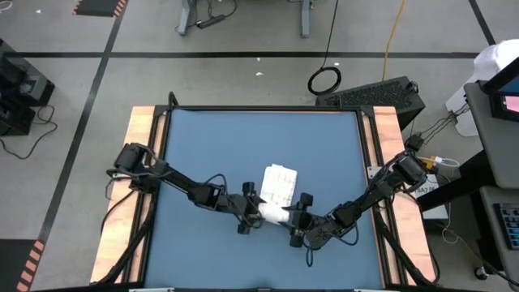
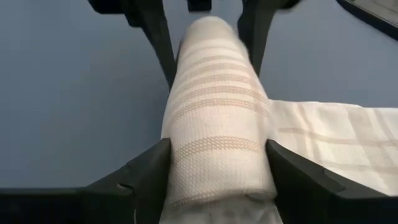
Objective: Roll towel into tight, uniform cylinder
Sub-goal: Roll the white towel
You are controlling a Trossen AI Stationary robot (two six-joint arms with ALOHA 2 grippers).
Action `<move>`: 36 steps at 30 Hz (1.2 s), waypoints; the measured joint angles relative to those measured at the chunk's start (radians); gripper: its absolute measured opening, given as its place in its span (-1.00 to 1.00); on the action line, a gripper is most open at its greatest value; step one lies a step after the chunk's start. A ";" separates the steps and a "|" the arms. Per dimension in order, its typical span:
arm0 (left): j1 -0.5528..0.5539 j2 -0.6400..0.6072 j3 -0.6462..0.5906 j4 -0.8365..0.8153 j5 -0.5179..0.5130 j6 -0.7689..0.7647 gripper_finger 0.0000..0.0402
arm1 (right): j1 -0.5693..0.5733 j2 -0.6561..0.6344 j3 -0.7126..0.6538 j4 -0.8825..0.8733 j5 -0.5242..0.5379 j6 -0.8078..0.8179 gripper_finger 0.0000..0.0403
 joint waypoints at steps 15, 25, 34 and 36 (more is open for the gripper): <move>-0.092 -0.036 0.004 0.072 -0.056 0.158 0.35 | 0.000 0.002 -0.002 -0.023 -0.012 0.021 0.17; -0.062 0.075 0.007 0.157 -0.116 0.154 0.44 | 0.000 0.002 -0.003 -0.032 -0.015 0.048 0.17; -0.060 0.098 0.008 0.148 -0.120 0.133 0.51 | 0.003 0.003 -0.004 -0.008 -0.016 -0.057 0.21; -0.054 0.099 0.008 0.144 -0.112 0.116 0.51 | 0.010 0.005 -0.005 0.011 0.004 -0.107 0.28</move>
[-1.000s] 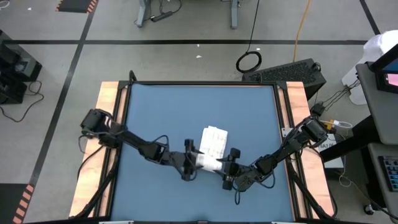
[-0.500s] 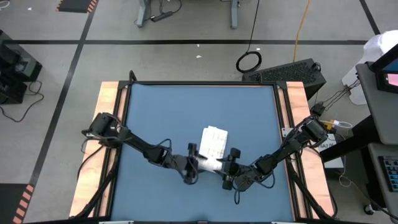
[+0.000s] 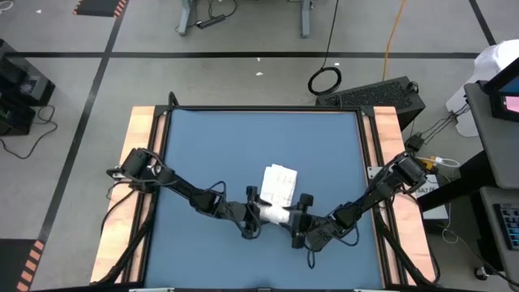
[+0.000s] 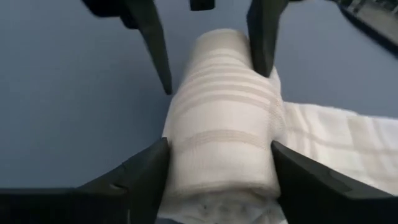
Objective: Roll towel into tight, uniform cylinder
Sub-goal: Roll the white towel
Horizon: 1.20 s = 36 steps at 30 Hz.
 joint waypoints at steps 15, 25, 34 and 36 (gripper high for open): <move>0.087 0.002 -0.002 -0.004 0.205 -0.088 0.50 | 0.079 0.003 0.069 0.030 0.148 -0.219 0.63; 0.107 0.002 -0.003 -0.001 0.258 -0.102 0.50 | 0.059 0.111 0.075 0.057 0.210 -0.113 0.63; 0.105 -0.001 -0.004 0.041 0.231 -0.062 0.50 | 0.056 0.162 0.075 0.057 0.255 0.035 0.63; 0.105 -0.003 -0.005 0.049 0.226 -0.040 0.50 | 0.056 0.165 0.074 0.059 0.258 0.043 0.63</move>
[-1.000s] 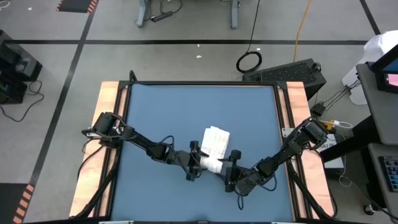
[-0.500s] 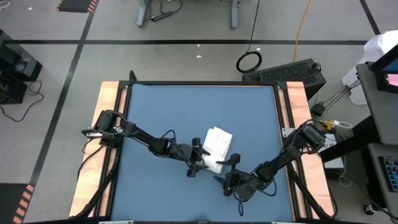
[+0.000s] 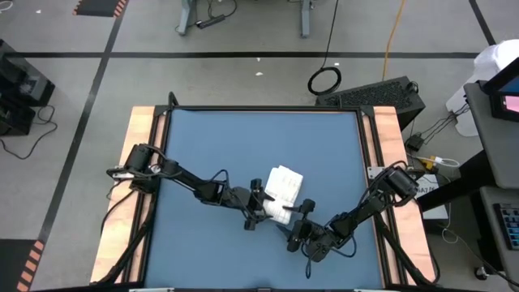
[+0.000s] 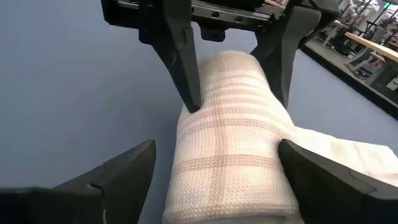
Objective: Roll towel into tight, uniform cylinder
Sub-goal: Roll the white towel
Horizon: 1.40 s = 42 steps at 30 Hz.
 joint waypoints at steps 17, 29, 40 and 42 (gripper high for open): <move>-0.001 -0.093 -0.001 -0.097 -0.001 0.153 0.50 | -0.005 0.002 -0.002 -0.020 0.006 0.085 0.60; 0.025 -0.021 0.004 -0.093 0.011 0.154 0.50 | -0.009 0.003 -0.003 -0.003 0.009 0.063 0.61; 0.067 -0.019 0.005 -0.146 0.130 0.104 0.50 | 0.008 -0.014 0.009 0.015 0.018 -0.112 0.61; 0.068 -0.019 0.005 -0.150 0.131 0.104 0.50 | 0.010 -0.014 0.016 0.012 0.018 -0.142 0.61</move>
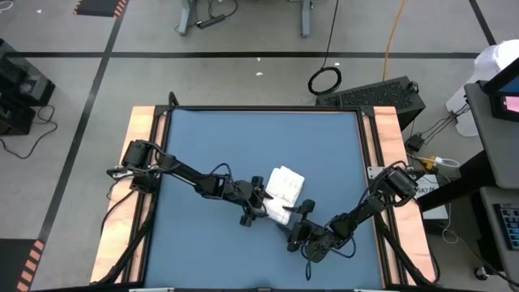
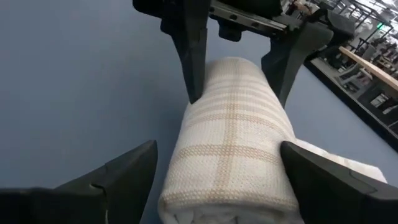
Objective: Roll towel into tight, uniform cylinder
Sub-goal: Roll the white towel
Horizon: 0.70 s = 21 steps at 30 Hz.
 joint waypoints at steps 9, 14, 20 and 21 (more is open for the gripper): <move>0.024 0.001 -0.001 0.009 0.028 -0.021 0.50 | -0.039 -0.005 0.007 -0.084 -0.006 0.154 0.61; 0.031 -0.006 -0.004 0.056 0.020 -0.032 0.50 | -0.055 -0.009 0.010 -0.165 -0.034 0.313 0.61; 0.026 -0.067 -0.006 0.024 -0.034 0.024 0.50 | -0.057 -0.008 0.009 -0.208 -0.037 0.407 0.61; 0.024 -0.082 -0.006 0.013 -0.046 0.030 0.50 | -0.057 -0.008 0.008 -0.209 -0.037 0.409 0.61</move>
